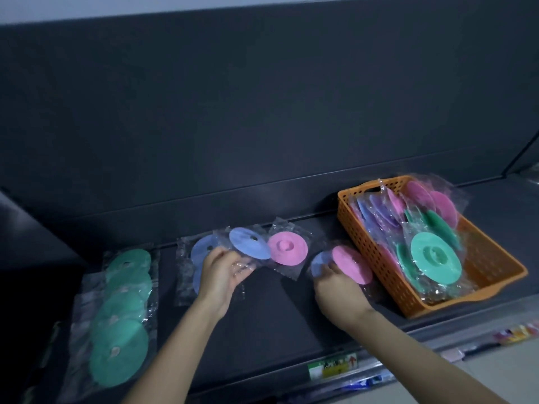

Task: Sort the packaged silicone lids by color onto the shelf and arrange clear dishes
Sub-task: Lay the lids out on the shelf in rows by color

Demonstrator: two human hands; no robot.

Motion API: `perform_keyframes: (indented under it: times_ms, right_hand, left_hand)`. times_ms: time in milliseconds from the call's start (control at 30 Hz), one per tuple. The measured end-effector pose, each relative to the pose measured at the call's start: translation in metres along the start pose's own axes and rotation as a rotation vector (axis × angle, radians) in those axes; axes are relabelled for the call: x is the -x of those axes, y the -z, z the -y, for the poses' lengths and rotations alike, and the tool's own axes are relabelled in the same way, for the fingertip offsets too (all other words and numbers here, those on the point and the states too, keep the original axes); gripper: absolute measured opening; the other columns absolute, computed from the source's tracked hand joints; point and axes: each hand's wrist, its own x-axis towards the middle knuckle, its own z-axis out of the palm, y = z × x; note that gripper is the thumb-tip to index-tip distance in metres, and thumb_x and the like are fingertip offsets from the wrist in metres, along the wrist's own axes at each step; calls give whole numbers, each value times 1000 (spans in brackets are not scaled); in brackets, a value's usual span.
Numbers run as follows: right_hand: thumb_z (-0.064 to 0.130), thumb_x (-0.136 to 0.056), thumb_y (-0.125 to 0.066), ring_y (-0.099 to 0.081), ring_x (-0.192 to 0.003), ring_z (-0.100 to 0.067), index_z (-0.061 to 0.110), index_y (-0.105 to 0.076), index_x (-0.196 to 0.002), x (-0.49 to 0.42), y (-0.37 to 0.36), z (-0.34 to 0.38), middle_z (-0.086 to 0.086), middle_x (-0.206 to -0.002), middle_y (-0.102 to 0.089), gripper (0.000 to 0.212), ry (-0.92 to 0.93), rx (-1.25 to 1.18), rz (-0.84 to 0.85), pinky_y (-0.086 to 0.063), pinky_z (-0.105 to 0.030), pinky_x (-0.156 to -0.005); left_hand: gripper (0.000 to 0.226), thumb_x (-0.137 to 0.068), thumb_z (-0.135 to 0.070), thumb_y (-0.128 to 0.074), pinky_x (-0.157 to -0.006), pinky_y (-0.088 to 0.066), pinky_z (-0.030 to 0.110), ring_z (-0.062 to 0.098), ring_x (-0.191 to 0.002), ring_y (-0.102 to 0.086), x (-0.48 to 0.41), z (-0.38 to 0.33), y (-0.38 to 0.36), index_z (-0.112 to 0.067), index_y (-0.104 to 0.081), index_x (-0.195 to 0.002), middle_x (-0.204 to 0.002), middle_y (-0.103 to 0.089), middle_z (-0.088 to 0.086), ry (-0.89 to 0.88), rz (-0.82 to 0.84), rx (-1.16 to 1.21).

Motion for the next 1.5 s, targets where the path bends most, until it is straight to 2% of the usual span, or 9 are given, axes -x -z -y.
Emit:
perform_keyframes:
  times_ms: [100, 300, 567, 733, 900, 1067, 1200, 1400, 1500]
  right_hand:
    - [0, -72, -46, -56, -43, -24, 7, -60, -67, -3, 8, -4, -11, -58, -61, 16, -97, -197, -222, -31, -20, -38]
    - [9, -91, -53, -60, -63, -27, 1, -63, -83, -5, 38, 11, -10, -68, -64, 15, -320, -903, -506, -39, -35, -60]
    - [12, -94, -48, -51, -75, -10, 9, -59, -80, 6, 9, 93, 2, -79, -59, 19, 315, -909, -211, -47, -27, -78]
    - [14, -92, -44, -59, -93, -21, 6, -59, -75, 9, -5, 98, 0, -92, -62, 23, 460, -849, -75, -33, -21, -107]
    - [7, -87, -58, -53, -104, -6, 13, -67, -107, -4, 1, 81, 7, -113, -61, 23, 65, -940, -320, -30, 0, -85]
    - [17, -84, -66, -62, -83, -16, 11, -61, -103, -23, 4, 78, 0, -89, -68, 21, -261, -1221, 35, -50, -33, -77]
    - [2, -81, -62, -62, -68, -18, 15, -67, -92, -31, -6, 95, -6, -74, -68, 18, -315, -1346, 183, -56, -49, -80]
    - [14, -79, -69, -57, -64, -19, 5, -67, -92, -39, -8, 109, -3, -73, -65, 16, -291, -1092, 97, -45, -20, -63]
    - [24, -74, -74, -39, -49, -10, 9, -54, -69, -46, -8, 112, 5, -55, -48, 26, -247, -1051, 140, -30, -21, -47]
  left_hand:
    - [27, -79, 16, -44, -83, -54, 41, 24, -76, -63, 14, -3, 16, -6, -58, -72, -70, -66, 10, 20, -4, 50]
    - [20, -69, 10, -53, -79, -55, 38, 22, -80, -65, 21, 9, 38, -6, -62, -76, -79, -67, 11, 43, 21, 124]
    - [19, -85, 5, -44, -59, -52, 29, 15, -56, -56, 22, 20, 36, -7, -53, -74, -64, -54, 9, 121, 4, 154]
    - [18, -83, -4, -67, -62, -52, 30, 22, -73, -62, 24, 32, 48, -6, -57, -98, -86, -61, 12, 96, -44, -4]
    - [23, -85, 9, -56, -66, -53, 29, 24, -81, -65, 30, 24, 61, -8, -62, -100, -94, -70, 12, 72, -104, -48]
    - [26, -89, 11, -47, -72, -53, 35, 27, -85, -65, 35, 20, 94, -6, -55, -106, -103, -65, 16, 99, -35, -148]
    - [28, -89, 8, -48, -56, -51, 24, 22, -83, -63, 36, 24, 109, -11, -53, -108, -103, -63, 11, 82, -44, -346]
    - [18, -81, -4, -62, -67, -49, 31, 19, -75, -62, 20, 28, 122, -13, -50, -92, -79, -61, -4, -125, -243, -951]
    - [25, -77, -10, -64, -69, -45, 30, 22, -84, -59, 9, 28, 126, -9, -53, -99, -95, -60, 6, -208, -248, -1122]
